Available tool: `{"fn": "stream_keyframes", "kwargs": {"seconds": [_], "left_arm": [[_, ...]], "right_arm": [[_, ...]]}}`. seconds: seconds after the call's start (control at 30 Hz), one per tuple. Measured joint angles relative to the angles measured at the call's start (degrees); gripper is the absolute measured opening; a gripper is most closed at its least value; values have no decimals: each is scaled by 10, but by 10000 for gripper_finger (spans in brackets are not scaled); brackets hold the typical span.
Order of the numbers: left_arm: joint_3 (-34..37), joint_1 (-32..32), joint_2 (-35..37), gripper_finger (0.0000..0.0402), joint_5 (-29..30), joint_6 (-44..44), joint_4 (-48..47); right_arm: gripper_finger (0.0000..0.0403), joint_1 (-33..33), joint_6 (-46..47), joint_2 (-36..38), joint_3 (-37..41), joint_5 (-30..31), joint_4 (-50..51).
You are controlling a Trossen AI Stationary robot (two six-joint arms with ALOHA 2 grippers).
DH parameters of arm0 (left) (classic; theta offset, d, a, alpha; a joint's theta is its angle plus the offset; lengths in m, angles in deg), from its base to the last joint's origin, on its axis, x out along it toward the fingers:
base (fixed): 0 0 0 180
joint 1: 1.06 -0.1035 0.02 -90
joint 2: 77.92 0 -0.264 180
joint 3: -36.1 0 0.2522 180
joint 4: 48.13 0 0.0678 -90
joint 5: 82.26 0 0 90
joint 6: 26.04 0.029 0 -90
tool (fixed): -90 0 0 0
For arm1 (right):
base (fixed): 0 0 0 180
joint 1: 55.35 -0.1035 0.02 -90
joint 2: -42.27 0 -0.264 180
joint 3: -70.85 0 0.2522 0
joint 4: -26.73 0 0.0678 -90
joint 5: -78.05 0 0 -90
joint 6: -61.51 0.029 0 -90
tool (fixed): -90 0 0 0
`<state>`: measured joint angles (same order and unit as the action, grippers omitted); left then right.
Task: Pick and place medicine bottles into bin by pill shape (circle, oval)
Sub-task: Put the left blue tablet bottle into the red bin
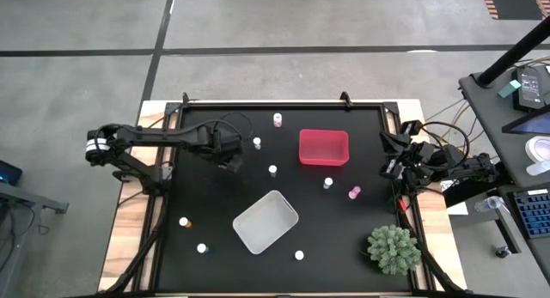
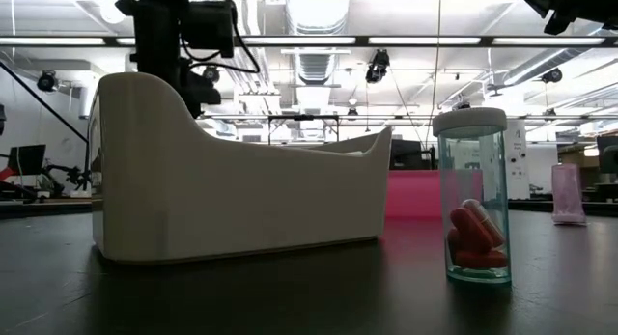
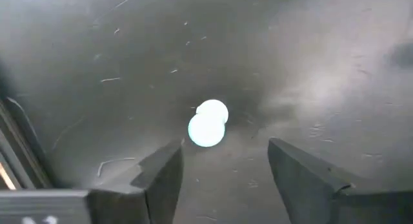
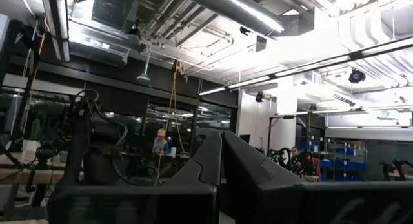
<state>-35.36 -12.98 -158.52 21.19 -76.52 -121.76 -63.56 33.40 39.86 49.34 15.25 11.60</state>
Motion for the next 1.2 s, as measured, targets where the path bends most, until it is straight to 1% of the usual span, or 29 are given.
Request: {"fn": "stream_keyframes", "kwargs": {"seconds": [0.2,0.33,0.5,0.73,0.83,1.1,1.2], "left_arm": [[14,-7,0,212,8,5,21],[44,-15,0,212,6,14,70],[76,-25,0,212,12,13,107],[86,-28,0,206,17,13,115],[86,-28,0,184,17,14,114],[90,-28,0,94,16,13,115],[91,-28,0,77,12,13,116]], "right_arm": [[9,0,0,0,0,0,0],[9,0,0,0,0,0,0],[9,0,0,0,0,0,1],[9,0,0,0,0,0,1],[9,0,0,0,0,0,1],[9,0,0,0,0,0,1],[9,0,0,0,0,0,1]]}}
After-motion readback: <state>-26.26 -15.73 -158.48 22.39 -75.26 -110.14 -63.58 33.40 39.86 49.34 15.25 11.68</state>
